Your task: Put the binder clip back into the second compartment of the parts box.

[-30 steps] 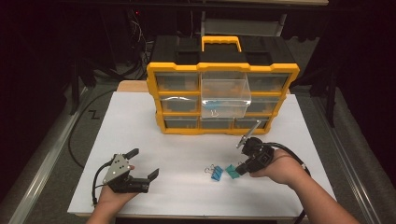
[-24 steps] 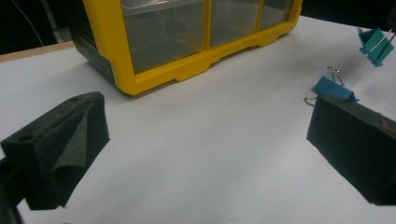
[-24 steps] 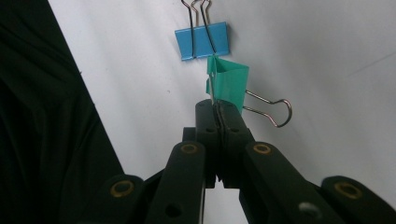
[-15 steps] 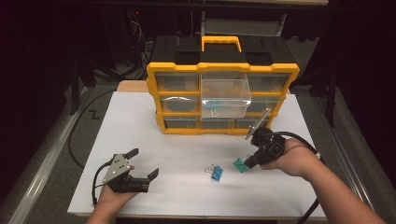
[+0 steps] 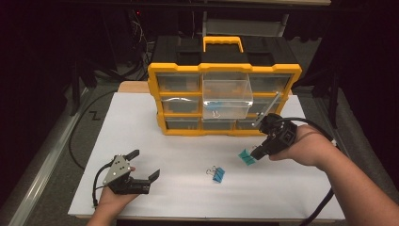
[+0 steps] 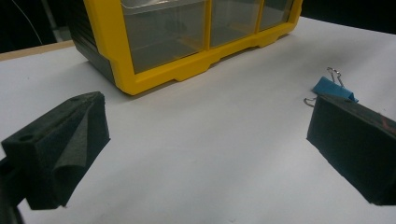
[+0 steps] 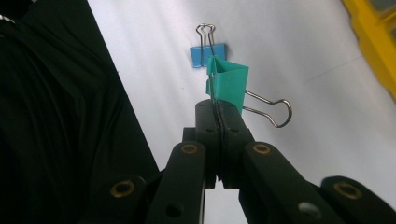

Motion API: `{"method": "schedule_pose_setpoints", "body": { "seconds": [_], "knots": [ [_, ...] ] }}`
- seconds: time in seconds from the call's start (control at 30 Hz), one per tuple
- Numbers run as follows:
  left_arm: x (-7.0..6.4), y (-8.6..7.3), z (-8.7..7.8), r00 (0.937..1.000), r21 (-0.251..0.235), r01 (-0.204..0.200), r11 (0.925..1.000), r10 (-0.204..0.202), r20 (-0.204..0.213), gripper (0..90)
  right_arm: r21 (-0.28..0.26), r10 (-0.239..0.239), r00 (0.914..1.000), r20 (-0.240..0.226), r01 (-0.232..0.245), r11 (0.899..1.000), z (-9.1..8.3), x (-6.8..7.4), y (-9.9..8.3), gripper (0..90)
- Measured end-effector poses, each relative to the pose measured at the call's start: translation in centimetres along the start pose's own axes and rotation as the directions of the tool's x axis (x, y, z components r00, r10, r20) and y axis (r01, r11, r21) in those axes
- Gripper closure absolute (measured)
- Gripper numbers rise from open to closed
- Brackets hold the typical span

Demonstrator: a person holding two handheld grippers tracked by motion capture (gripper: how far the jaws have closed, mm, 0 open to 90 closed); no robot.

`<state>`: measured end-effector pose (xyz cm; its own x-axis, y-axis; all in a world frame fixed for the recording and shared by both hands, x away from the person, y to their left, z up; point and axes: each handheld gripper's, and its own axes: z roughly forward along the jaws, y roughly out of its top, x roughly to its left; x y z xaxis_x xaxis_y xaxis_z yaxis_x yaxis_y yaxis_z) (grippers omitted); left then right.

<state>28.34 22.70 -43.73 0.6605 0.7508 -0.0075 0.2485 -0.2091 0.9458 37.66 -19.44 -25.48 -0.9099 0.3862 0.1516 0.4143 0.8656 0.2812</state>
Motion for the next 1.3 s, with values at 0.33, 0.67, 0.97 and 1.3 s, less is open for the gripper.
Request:
{"method": "schedule_pose_setpoints", "body": {
  "seconds": [0.33, 0.67, 0.97, 1.3],
  "knots": [
    [0.0, 0.0, 0.0, 1.0, -0.002, 0.001, 1.0, -0.001, 0.003, 0.2, -0.006, -0.038, 0.9985, 0.039, 0.038, 0.999, -3.5, 0.7, 1.3, 90.0],
    [0.0, 0.0, 0.0, 1.0, 0.0, 0.001, 1.0, -0.001, 0.005, 0.2, -0.012, -0.055, 0.9946, 0.087, 0.057, 0.998, -6.7, 1.5, 2.4, 90.0],
    [0.0, 0.0, 0.0, 1.0, -0.002, 0.001, 1.0, -0.001, 0.005, 0.3, -0.009, -0.078, 0.9912, 0.107, 0.08, 0.997, -9.4, 2.2, 3.3, 90.0],
    [0.0, 0.0, 0.0, 1.0, -0.006, 0.001, 1.0, -0.001, 0.005, 0.3, -0.015, -0.085, 0.9877, 0.131, 0.088, 0.996, -12.1, 2.9, 4.2, 90.0]
  ]
}}
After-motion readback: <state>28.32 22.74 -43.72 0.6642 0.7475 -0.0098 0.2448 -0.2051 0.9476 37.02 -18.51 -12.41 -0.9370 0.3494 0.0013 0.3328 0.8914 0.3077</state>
